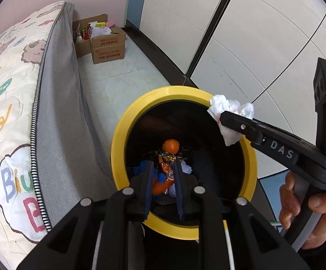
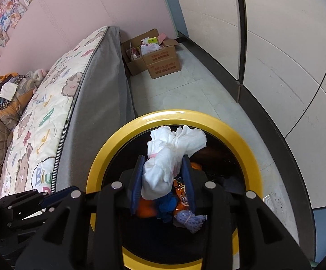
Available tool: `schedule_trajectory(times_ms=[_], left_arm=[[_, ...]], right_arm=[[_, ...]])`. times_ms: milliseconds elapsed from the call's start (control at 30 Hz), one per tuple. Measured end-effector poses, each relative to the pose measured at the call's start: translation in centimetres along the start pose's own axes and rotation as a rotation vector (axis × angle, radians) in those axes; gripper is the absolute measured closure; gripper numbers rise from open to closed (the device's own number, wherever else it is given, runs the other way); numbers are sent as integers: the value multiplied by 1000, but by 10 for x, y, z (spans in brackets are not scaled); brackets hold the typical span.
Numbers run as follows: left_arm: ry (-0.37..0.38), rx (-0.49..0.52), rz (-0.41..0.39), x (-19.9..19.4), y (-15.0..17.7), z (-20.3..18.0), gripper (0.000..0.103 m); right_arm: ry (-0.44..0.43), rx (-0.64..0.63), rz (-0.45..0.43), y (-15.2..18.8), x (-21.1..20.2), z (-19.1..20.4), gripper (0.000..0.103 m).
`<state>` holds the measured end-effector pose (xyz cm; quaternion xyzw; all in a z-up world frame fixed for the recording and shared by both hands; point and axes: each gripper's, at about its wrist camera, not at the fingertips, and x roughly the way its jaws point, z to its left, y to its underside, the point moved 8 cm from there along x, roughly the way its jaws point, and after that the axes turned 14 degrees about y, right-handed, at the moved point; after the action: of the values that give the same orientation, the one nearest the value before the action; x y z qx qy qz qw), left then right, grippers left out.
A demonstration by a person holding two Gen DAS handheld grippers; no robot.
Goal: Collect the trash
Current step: 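Open left tool dropping orange peel into bin while right tool releases tissue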
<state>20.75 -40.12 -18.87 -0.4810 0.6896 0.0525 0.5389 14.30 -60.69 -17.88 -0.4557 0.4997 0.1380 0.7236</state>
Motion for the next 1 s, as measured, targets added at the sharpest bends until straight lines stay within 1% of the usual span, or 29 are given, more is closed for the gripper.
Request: schedule_trajectory(times_ms=[167, 233, 433, 567, 800, 1000], left_arm=[[8, -14, -3, -4, -1, 2, 87], [9, -23, -2, -6, -1, 4, 87], [5, -38, -20, -17, -2, 13, 87], [-2, -54, -40, -29, -3, 22, 87], [-31, -103, -91, -63, 6, 52, 87], [-77, -162, -134, -99, 20, 90, 87]], right_arm=[[13, 7, 0, -2, -1, -3, 68], [23, 12, -1, -2, -1, -4, 60], [35, 22, 5, -1, -2, -6, 60], [37, 7, 2, 0, -7, -1, 60], [19, -42, -8, 3, -20, 27, 60], [-7, -112, -15, 8, -28, 73, 60]])
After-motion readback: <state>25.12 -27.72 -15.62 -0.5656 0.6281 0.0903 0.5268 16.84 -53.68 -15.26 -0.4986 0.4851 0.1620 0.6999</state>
